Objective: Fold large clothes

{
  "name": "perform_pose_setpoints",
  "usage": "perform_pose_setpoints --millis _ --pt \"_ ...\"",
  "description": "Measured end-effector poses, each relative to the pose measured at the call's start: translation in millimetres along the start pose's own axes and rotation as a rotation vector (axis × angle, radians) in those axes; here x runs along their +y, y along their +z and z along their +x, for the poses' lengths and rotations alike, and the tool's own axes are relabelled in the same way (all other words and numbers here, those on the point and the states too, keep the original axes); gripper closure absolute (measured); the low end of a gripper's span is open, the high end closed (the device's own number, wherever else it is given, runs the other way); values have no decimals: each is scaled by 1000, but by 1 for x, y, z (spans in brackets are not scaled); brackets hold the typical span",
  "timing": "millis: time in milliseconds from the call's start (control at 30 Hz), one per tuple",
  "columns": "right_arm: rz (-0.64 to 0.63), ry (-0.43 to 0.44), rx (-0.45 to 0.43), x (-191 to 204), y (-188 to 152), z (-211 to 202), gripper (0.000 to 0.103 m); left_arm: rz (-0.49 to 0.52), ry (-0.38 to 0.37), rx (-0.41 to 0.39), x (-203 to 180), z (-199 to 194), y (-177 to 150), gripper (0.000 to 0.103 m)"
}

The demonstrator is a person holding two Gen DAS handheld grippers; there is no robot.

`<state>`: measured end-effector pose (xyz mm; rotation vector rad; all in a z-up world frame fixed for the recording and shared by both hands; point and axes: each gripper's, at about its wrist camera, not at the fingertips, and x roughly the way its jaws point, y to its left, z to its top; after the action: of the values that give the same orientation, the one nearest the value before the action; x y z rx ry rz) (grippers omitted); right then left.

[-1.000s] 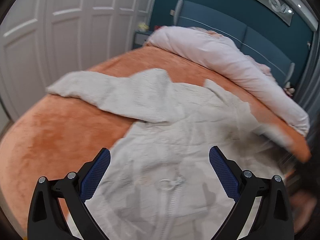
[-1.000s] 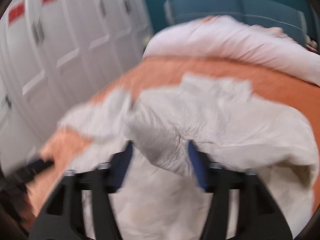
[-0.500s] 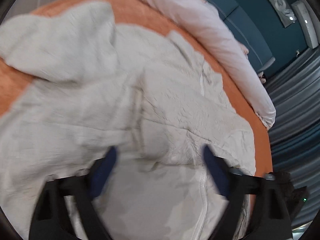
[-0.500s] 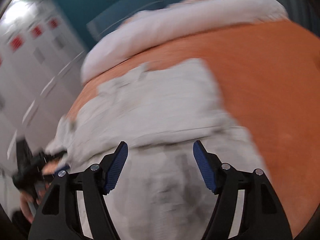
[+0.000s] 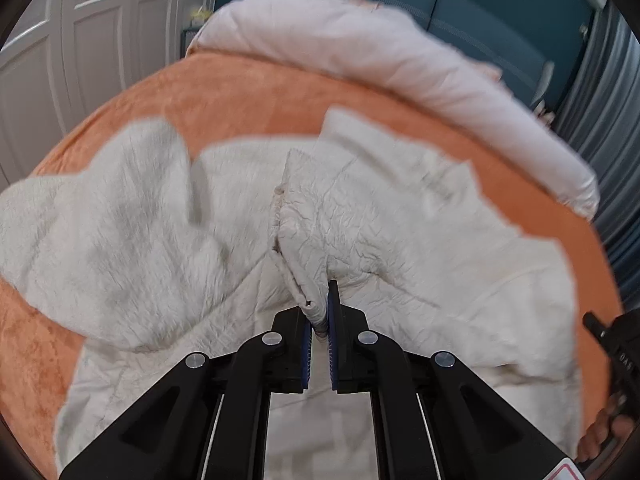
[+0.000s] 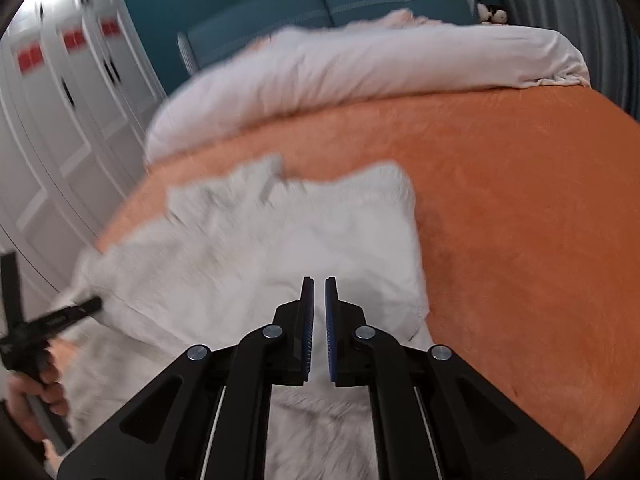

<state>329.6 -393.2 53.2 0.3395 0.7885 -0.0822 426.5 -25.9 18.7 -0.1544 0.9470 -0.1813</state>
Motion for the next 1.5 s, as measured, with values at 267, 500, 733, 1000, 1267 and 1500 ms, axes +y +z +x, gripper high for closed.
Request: perform_pose_setpoints --millis 267,500,733,1000,1267,1500 --pt "-16 -108 101 -18 -27 49 103 -34 -6 -11 17 35 -36 88" --pt "-59 -148 57 -13 -33 53 103 -19 -1 -67 16 41 -45 87" --pt "-98 -224 96 2 -22 55 103 -95 -62 -37 34 23 -47 83" --pt "-164 -90 9 108 -44 -18 95 -268 -12 -160 153 -87 -46 32" --pt "-329 -64 42 165 -109 15 75 -708 119 -173 364 -114 -29 32" --pt "-307 -51 38 159 -114 27 73 -938 68 -201 434 -94 -38 34"
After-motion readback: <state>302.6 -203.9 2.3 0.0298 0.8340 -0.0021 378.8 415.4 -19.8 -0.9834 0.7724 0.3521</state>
